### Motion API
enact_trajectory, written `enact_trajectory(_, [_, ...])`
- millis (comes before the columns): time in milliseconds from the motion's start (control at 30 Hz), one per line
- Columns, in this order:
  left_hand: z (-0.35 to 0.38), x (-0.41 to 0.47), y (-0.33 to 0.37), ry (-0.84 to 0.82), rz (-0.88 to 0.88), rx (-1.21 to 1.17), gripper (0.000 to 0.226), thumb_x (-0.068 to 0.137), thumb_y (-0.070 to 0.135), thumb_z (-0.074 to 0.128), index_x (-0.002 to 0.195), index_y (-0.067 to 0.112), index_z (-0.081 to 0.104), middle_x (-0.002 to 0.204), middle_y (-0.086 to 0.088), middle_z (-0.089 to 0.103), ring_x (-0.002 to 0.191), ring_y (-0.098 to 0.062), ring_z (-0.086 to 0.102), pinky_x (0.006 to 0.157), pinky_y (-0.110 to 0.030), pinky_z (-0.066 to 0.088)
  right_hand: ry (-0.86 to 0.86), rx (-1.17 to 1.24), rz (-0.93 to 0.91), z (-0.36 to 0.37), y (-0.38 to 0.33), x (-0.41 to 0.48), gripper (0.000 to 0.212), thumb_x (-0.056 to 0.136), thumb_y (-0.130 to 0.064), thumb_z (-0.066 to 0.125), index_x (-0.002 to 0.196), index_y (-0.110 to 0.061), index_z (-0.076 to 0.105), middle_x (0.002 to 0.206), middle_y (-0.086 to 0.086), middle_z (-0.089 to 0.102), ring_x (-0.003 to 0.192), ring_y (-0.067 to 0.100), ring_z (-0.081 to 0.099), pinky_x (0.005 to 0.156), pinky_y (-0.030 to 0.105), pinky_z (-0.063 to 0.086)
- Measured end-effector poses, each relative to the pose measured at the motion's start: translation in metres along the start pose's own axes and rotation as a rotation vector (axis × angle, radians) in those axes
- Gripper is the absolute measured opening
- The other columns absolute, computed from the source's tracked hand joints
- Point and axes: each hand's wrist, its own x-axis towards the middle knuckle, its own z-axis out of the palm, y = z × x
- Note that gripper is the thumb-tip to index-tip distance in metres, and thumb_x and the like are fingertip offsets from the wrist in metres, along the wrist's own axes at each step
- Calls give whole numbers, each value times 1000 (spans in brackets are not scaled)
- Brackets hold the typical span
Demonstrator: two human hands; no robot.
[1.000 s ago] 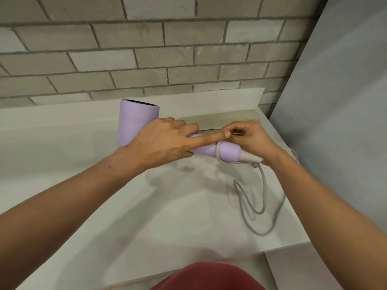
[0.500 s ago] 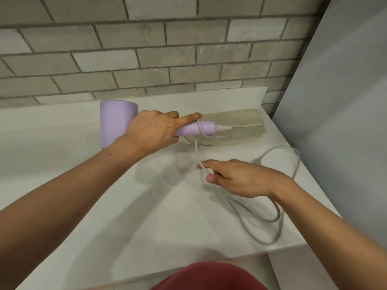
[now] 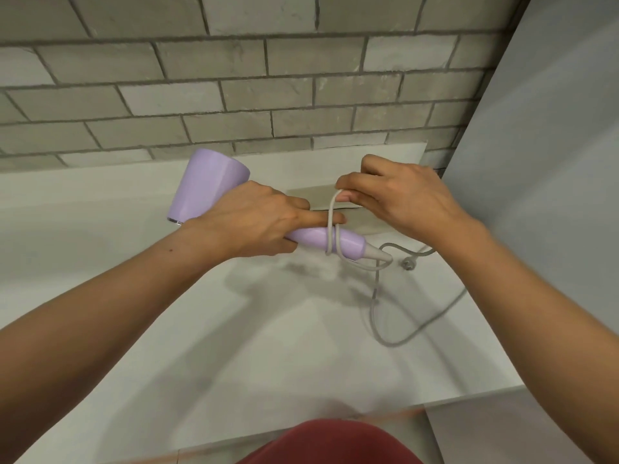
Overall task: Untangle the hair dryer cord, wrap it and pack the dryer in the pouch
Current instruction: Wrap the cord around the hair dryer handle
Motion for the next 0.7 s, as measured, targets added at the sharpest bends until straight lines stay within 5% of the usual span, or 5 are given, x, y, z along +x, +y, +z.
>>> enact_trajectory(133, [0,-5,-1,101,34,29,78,83,27,61,149,52,28,75,10,40,57,-25,51,44,-29,25,-57,200,52,13,4,-2,60,99,-76,23,126,-44,66,88,-11,45,74,19,56,61,36,48])
enact_trajectory(267, [1,-5,2,156,70,12,74,72,21,73,139,40,46,69,9,38,50,-27,49,39,-27,28,-31,427,44,27,6,-8,45,102,-66,41,124,-40,70,86,-6,55,74,11,53,70,42,53])
enact_trajectory(400, [0,-5,1,170,44,24,47,68,16,77,114,23,68,68,4,59,51,-30,55,38,-30,34,-21,547,58,37,8,-12,40,102,-58,51,123,-34,75,83,-12,55,75,4,56,72,22,45])
enact_trajectory(533, [-1,-4,-1,208,23,15,54,69,17,80,121,22,65,76,2,68,56,-30,61,39,-33,42,-32,634,88,46,6,-14,26,103,-43,60,119,-32,77,80,-22,61,78,1,60,73,10,40])
enact_trajectory(700, [-7,-3,1,250,-8,-7,70,73,20,78,136,31,50,76,4,65,55,-29,59,41,-28,33,-108,789,172,49,-4,-17,20,99,-46,56,102,-43,76,86,-12,69,83,6,65,75,22,47])
